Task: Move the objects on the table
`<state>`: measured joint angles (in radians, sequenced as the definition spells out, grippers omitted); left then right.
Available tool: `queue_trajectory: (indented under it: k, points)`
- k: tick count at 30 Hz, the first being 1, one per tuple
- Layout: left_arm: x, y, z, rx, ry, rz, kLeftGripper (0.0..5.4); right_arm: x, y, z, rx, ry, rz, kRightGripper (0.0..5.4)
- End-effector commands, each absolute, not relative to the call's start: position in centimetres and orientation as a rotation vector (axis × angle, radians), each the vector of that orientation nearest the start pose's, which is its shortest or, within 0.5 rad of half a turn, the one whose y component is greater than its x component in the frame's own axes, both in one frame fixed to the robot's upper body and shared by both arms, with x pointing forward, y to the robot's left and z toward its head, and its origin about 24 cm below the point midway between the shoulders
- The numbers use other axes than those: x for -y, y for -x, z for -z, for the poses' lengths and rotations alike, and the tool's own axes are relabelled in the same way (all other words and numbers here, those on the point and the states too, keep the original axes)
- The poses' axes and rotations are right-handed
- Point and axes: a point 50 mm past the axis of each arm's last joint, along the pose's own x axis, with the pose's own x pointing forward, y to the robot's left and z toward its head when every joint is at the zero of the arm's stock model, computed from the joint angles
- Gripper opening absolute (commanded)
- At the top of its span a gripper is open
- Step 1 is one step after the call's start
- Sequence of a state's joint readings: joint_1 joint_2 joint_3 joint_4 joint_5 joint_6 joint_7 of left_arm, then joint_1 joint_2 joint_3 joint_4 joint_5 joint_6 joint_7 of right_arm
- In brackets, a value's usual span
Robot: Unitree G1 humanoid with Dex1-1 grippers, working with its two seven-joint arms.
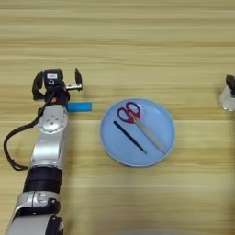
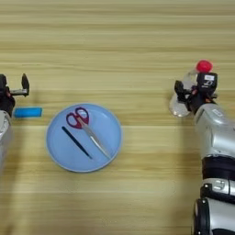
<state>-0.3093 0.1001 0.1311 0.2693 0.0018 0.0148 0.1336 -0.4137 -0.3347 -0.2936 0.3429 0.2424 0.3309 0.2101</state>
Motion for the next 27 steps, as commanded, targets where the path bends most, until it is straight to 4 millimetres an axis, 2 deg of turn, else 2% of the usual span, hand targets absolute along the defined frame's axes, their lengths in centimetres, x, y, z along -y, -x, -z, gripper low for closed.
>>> queue_trajectory:
  k: [1,11,19,27]
  points:
    - [-18.9,-31.1,-6.4,0.020,-0.091,-0.205,5.40,23.6,-31.8,-8.2,-0.164,-0.089,-0.040,3.18]
    - [-18.8,-31.1,-6.5,0.023,-0.088,-0.205,5.40,19.2,-30.4,-6.0,-0.224,-0.027,-0.167,3.18]
    - [-18.8,-31.1,-6.5,0.024,-0.087,-0.205,5.40,18.2,-29.9,-5.4,-0.238,-0.018,-0.199,3.18]
    - [-18.7,-31.1,-6.6,0.026,-0.085,-0.205,5.40,18.2,-29.7,-4.7,-0.258,-0.003,-0.199,3.18]
